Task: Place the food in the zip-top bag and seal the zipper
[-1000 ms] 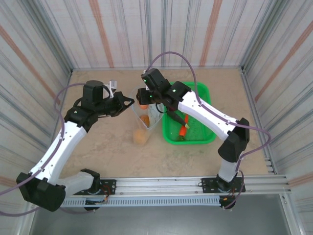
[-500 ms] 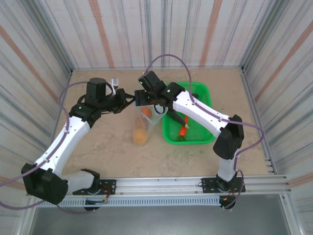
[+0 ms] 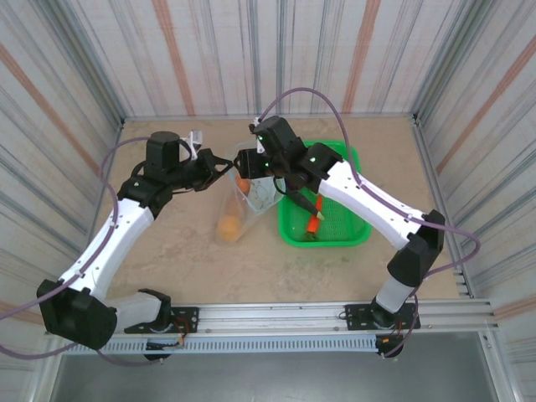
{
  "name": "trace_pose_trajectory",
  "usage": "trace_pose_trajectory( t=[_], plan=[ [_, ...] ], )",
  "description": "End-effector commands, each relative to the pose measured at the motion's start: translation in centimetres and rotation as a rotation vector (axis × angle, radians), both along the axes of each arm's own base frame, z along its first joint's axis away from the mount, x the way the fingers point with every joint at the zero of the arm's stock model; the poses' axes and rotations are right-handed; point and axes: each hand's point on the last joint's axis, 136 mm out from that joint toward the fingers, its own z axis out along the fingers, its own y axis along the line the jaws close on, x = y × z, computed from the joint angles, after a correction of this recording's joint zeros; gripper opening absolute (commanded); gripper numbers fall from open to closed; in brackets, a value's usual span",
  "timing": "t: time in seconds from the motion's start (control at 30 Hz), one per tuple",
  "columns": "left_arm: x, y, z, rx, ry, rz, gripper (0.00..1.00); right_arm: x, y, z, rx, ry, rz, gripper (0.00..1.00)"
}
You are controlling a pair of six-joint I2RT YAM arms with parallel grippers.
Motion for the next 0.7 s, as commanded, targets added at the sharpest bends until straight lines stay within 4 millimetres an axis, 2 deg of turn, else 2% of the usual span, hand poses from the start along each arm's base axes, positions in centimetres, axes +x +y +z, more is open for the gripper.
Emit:
trace_pose_trajectory(
  t=[0.0, 0.07, 0.2, 0.3, 0.4, 0.5, 0.6, 0.67],
  plan=[
    [0.3, 0.5, -0.6, 0.034, -0.014, 0.008, 0.00, -1.4, -0.1, 2.6, 0.081, -0.014, 0.061, 0.62],
    [0.2, 0.6, -0.4, 0.034, -0.013, 0.010, 0.00, -1.7, -0.4, 2.7, 0.109, 0.003, 0.071, 0.59],
    [-0.1, 1.0, 0.1, 0.054, -0.026, 0.021, 0.00, -1.7, -2.4, 3.5, 0.151, -0.003, 0.032, 0.43],
    [-0.6, 1.6, 0.8, 0.091, -0.056, 0.023, 0.00, -1.9, -4.4, 4.0, 0.152, -0.015, -0.003, 0.41],
    [-1.1, 2.4, 1.5, 0.140, -0.090, 0.033, 0.00, -2.6, -6.3, 4.2, 0.140, -0.022, -0.022, 0.42],
    [-1.3, 3.3, 1.8, 0.179, -0.108, 0.053, 0.00, -3.2, -8.6, 3.5, 0.112, -0.012, -0.061, 0.45],
    [-1.2, 3.8, 1.9, 0.179, -0.107, 0.064, 0.00, -3.9, -10.1, 1.6, 0.087, 0.033, -0.078, 0.57],
    [-1.2, 3.8, 2.1, 0.180, -0.110, 0.064, 0.00, -4.1, -11.1, -0.3, 0.058, 0.064, -0.099, 0.59]
  ],
)
